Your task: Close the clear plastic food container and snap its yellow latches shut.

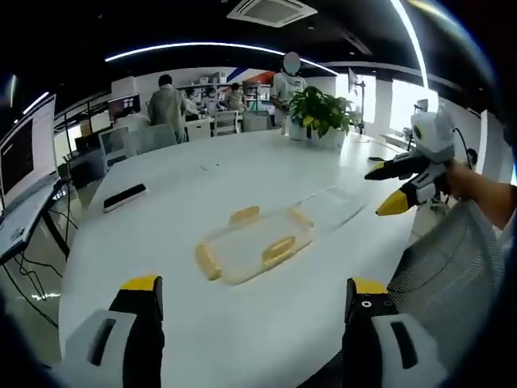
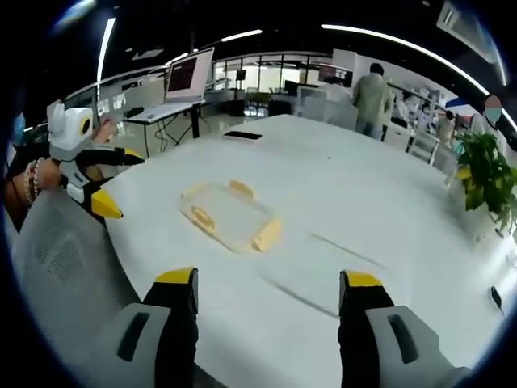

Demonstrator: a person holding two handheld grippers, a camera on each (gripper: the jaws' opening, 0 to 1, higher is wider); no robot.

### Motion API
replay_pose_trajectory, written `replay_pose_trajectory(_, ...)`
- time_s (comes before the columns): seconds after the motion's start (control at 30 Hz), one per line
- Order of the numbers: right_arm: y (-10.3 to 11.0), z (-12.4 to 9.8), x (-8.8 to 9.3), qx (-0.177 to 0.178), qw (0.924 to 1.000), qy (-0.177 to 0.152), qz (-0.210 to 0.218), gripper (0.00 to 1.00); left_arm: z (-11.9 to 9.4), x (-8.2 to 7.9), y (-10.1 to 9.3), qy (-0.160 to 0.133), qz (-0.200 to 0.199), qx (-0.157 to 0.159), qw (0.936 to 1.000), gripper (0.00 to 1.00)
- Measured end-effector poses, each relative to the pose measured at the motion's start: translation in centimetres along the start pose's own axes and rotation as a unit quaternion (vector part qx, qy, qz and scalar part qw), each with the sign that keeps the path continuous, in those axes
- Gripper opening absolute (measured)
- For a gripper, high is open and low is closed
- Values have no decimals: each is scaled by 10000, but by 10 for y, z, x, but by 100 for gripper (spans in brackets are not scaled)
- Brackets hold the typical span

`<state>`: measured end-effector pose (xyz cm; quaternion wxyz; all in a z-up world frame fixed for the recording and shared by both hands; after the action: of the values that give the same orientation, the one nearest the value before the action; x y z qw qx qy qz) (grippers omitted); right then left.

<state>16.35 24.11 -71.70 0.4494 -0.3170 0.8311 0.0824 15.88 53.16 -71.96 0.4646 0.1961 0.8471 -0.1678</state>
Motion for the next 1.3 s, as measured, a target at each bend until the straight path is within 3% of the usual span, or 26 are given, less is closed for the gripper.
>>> replay_pose_trajectory(0.7,-3,0,2,37,9999,9,108,70,0,2,5,73,-135,-34,9999,91)
replay_pose_trajectory(1.3,1,0,3,-229,9994,-4,260,67,1,5,3,224,-154,103,9996,88)
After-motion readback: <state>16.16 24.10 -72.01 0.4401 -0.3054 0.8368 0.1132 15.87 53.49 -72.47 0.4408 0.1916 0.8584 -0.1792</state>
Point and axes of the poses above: the point that each gripper's makers call its tool centre point, and the gripper's own axes: z roughly forward along the fingers, y roughly to its left, x roughly out of its underside, the point moved 7 cm from there along -z, roughly backward along the fingers, and after that the axes turned 8 degrees about -z, right-handed, at the moved point
